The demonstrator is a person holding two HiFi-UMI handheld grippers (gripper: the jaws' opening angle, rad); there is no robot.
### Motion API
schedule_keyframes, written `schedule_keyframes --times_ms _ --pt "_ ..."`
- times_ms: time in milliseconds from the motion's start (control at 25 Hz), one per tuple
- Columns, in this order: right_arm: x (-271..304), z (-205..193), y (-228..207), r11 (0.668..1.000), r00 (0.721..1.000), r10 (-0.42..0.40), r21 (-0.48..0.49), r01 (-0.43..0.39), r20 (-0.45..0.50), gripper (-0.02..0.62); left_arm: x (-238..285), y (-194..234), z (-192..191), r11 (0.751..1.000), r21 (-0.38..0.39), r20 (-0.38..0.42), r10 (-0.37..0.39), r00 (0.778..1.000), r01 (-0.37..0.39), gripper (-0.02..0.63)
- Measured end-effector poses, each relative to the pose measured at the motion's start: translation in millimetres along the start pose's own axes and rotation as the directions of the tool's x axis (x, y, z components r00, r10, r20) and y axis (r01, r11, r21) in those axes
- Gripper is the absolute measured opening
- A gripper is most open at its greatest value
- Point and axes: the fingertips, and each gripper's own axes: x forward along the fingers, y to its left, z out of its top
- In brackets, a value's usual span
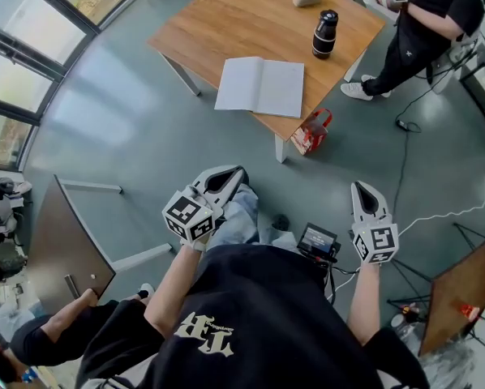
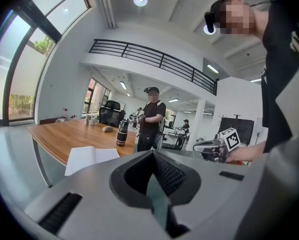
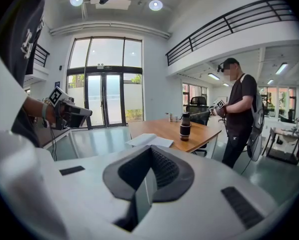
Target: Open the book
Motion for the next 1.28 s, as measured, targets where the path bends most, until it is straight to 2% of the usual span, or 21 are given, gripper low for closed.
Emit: schedule_keyframes --times_ms 520,680,760,960,1280 --pt "-2 5 54 0.997 0.998 0.066 -0.032 -0.066 0.005 -0.012 -16 -14 -3 0.999 0.042 -0.04 -0.017 0.999 0.019 0.006" --pt "-1 9 65 0.994 0.998 0.063 -0.084 -0.064 -0.02 -0.012 -19 -10 1 0.999 0.032 -0.029 -0.041 0.999 0.042 0.006" --pt "1 14 70 0.994 0.998 0.056 -0.093 -0.059 -0.028 -0.012 -23 -6 3 0.998 0.032 -0.024 -0.051 0.998 0.052 0.006" --pt "10 38 91 0.998 0.999 0.044 -0.043 -0.044 0.005 -0.012 -45 17 10 0.997 0.043 -0.007 -0.058 0.998 0.058 0.006" --pt "29 71 139 0.996 0.999 0.035 -0.077 -0.034 0.015 -0.012 -78 49 19 0.996 0.036 0.023 -0.08 0.996 0.08 0.006"
